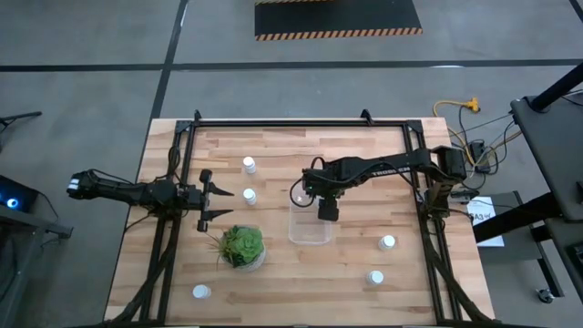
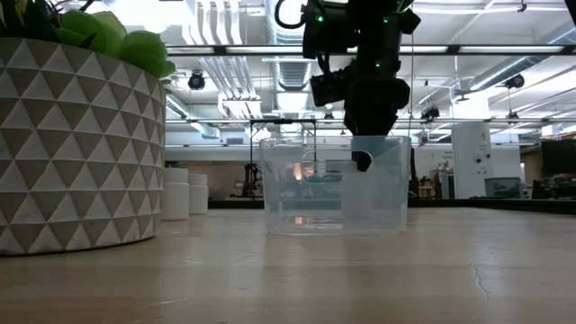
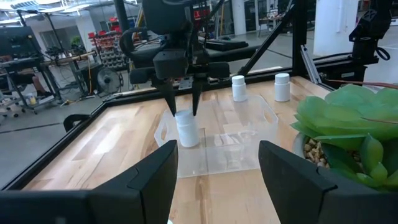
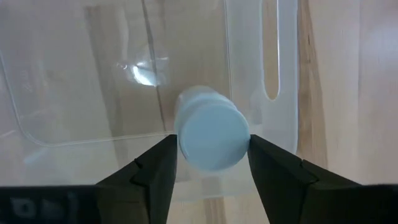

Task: Pick and place pill bottles into a basket
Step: Put the white medicine bottle into the transparent bin

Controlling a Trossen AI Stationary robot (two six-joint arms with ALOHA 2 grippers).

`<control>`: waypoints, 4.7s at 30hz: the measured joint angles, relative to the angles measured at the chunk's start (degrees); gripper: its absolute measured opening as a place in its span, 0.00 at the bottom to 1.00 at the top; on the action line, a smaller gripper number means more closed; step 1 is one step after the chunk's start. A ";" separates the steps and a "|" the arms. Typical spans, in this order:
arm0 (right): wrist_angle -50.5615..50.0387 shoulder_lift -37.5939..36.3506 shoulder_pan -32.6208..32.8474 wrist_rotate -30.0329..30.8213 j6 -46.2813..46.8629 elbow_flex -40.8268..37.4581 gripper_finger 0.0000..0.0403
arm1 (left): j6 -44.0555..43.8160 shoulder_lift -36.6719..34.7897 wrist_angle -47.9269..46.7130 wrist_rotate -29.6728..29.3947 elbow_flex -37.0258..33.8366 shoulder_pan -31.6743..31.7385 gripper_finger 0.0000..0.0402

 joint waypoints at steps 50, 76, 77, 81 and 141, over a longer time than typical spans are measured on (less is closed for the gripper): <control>-17.71 -38.16 19.47 -10.01 16.09 -9.71 0.91 | 0.01 -0.01 0.02 -0.02 0.00 0.01 0.52; -11.04 -37.03 31.50 -9.51 17.16 -26.68 0.91 | 0.00 -0.04 0.00 -0.01 0.00 -0.01 0.52; -10.30 -37.03 31.50 -9.51 17.16 -27.13 0.91 | -0.01 -0.04 0.00 0.00 0.00 -0.01 0.52; -8.75 -37.02 31.50 -9.51 17.16 -28.81 0.91 | -0.01 0.00 0.00 0.00 0.00 -0.01 0.52; 0.71 -36.79 31.19 -9.73 17.57 -33.42 0.37 | -0.01 -0.09 0.00 0.00 0.00 -0.01 0.52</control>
